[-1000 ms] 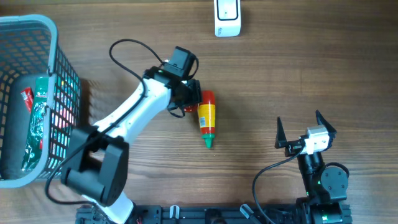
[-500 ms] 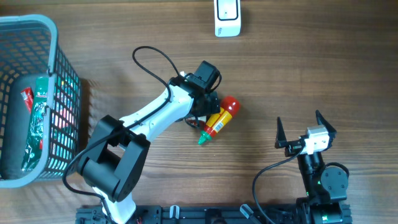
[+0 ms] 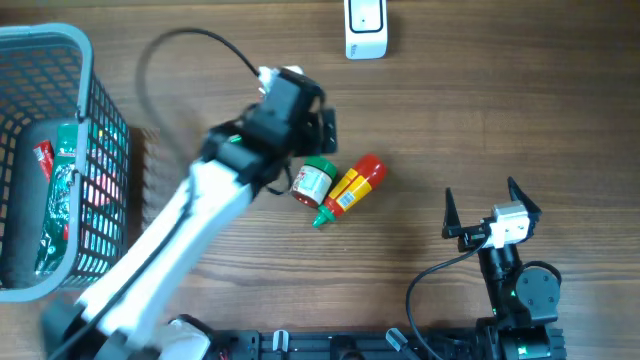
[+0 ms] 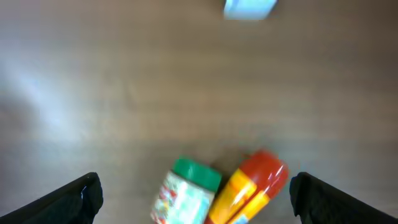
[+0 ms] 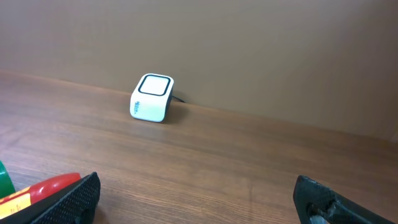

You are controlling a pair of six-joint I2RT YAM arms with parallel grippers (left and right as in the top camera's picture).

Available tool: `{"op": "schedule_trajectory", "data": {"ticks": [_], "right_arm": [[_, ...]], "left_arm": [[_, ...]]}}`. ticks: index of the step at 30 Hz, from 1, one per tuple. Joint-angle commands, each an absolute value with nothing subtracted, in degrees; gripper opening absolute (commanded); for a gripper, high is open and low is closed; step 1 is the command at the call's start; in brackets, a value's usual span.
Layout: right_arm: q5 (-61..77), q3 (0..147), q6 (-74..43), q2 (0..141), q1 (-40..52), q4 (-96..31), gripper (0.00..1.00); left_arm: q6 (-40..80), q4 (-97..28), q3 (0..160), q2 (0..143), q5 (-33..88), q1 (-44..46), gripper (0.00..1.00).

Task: Scan the item barcode
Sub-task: 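Carry the green-capped jar out and place it beside the sauce bottle, then reach the left gripper into the basket and grasp the mint tissue pack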

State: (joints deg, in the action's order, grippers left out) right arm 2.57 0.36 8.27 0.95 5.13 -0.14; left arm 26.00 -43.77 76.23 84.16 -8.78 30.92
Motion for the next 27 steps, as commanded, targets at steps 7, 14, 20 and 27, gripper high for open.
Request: {"op": "schedule_trajectory", "data": {"ticks": [7, 14, 20, 27], "right_arm": [[3.09, 0.32, 8.99, 1.02, 5.28, -0.01, 1.0], [3.07, 0.32, 9.02, 1.02, 5.3, -0.01, 1.0], [3.09, 0.32, 8.99, 1.02, 5.3, -0.01, 1.0], [3.07, 0.32, 8.97, 1.02, 5.28, -0.01, 1.0]], "left_arm": [[17.72, -41.1, 77.91, 66.37, -11.55, 14.98, 1.0], [13.93, -41.36, 86.11, 63.48, -11.2, -0.43, 1.0], [25.76, -44.01, 87.61, 64.18, -8.56, -17.58, 1.0], [38.2, -51.88, 87.59, 71.24, 2.22, -35.14, 1.0]]}}
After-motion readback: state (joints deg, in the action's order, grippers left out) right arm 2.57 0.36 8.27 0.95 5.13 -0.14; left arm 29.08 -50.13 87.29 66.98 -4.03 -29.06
